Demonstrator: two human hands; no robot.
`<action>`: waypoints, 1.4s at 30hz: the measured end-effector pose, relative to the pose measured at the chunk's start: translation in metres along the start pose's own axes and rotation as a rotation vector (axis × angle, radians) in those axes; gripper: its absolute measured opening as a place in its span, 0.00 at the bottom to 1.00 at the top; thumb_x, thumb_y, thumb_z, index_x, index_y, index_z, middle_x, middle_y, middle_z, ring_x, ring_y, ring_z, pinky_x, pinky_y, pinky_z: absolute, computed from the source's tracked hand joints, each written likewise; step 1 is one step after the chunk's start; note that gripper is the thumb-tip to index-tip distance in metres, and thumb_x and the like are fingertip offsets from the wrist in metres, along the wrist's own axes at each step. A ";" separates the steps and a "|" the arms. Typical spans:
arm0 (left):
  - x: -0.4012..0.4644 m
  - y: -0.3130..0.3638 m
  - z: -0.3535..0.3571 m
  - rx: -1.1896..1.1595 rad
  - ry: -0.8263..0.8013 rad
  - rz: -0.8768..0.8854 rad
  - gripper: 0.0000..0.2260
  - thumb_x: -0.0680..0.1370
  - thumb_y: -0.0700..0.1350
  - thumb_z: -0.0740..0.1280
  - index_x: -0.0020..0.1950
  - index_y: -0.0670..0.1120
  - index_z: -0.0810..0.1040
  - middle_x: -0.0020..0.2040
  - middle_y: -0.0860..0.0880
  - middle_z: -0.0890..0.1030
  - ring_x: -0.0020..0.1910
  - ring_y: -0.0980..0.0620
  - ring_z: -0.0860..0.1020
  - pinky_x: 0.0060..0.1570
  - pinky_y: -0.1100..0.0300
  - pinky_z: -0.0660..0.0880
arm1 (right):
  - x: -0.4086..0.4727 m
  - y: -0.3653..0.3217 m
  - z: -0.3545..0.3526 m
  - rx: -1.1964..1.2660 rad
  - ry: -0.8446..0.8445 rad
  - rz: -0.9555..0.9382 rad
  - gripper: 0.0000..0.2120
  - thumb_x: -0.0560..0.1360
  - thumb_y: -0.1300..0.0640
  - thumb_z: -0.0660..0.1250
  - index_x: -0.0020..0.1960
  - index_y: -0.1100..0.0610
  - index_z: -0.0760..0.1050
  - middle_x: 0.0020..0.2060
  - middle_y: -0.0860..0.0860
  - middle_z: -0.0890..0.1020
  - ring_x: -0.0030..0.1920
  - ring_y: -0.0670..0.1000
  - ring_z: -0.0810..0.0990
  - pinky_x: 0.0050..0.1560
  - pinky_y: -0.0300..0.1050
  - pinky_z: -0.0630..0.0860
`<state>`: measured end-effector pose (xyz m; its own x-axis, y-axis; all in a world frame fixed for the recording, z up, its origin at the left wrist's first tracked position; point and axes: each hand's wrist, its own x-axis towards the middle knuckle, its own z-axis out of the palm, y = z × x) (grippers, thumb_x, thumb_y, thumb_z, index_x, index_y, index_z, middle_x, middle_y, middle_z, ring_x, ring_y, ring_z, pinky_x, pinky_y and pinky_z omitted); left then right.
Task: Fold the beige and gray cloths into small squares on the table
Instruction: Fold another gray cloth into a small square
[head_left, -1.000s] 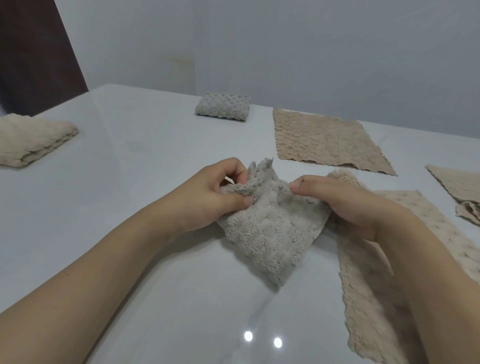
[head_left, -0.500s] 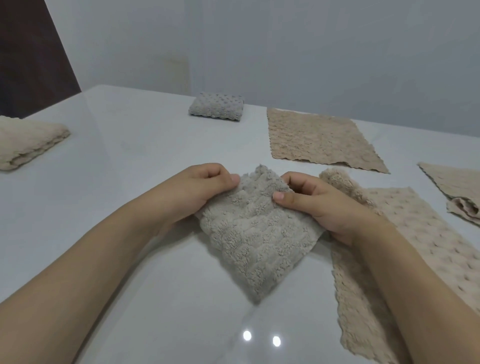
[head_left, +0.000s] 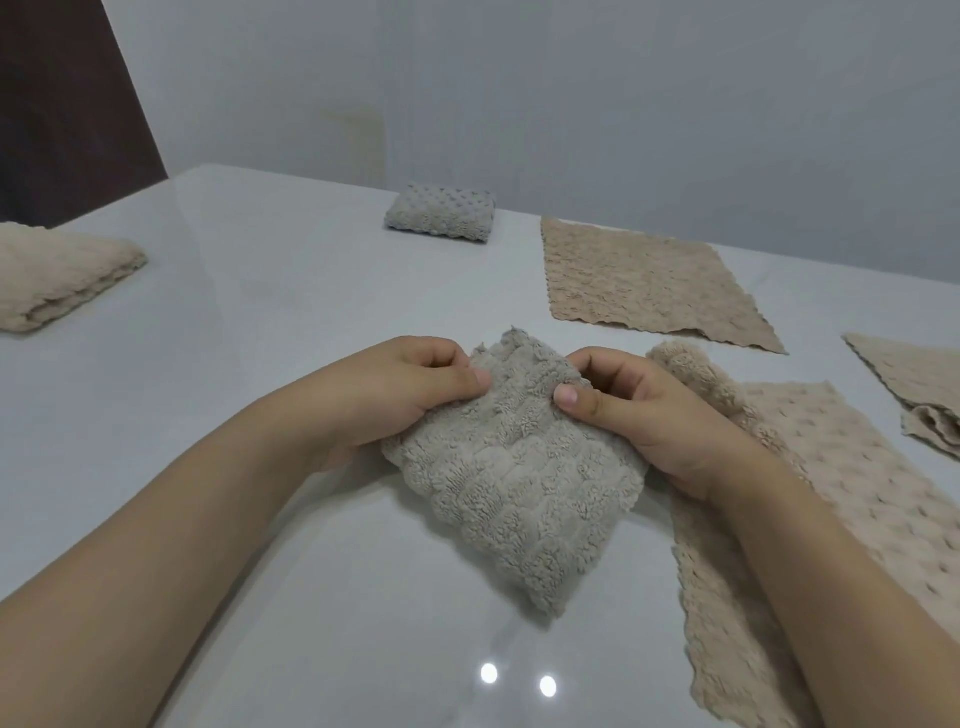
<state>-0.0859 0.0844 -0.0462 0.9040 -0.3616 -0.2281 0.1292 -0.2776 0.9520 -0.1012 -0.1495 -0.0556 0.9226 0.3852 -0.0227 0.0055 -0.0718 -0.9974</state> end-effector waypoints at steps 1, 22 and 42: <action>0.002 -0.002 0.000 0.055 0.054 -0.001 0.09 0.77 0.50 0.70 0.40 0.48 0.77 0.34 0.49 0.77 0.32 0.51 0.74 0.33 0.60 0.69 | 0.000 0.000 -0.001 -0.035 0.007 0.002 0.04 0.72 0.55 0.71 0.45 0.55 0.80 0.42 0.53 0.83 0.42 0.51 0.82 0.44 0.43 0.79; 0.003 -0.005 0.016 -0.001 0.042 0.350 0.06 0.73 0.49 0.68 0.43 0.48 0.74 0.37 0.48 0.71 0.34 0.53 0.68 0.29 0.63 0.66 | -0.003 -0.017 -0.004 -0.155 -0.013 0.176 0.25 0.73 0.47 0.70 0.59 0.67 0.74 0.56 0.59 0.82 0.58 0.59 0.81 0.64 0.58 0.73; 0.004 -0.007 0.014 0.069 0.028 0.340 0.10 0.71 0.54 0.70 0.44 0.48 0.77 0.40 0.49 0.75 0.38 0.52 0.71 0.39 0.57 0.67 | -0.002 -0.012 0.003 0.063 0.050 0.159 0.13 0.73 0.55 0.69 0.55 0.58 0.80 0.49 0.57 0.85 0.47 0.55 0.83 0.51 0.49 0.80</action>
<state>-0.0891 0.0723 -0.0571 0.9017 -0.4191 0.1063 -0.2082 -0.2053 0.9563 -0.1044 -0.1469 -0.0434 0.9279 0.3273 -0.1787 -0.1649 -0.0696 -0.9838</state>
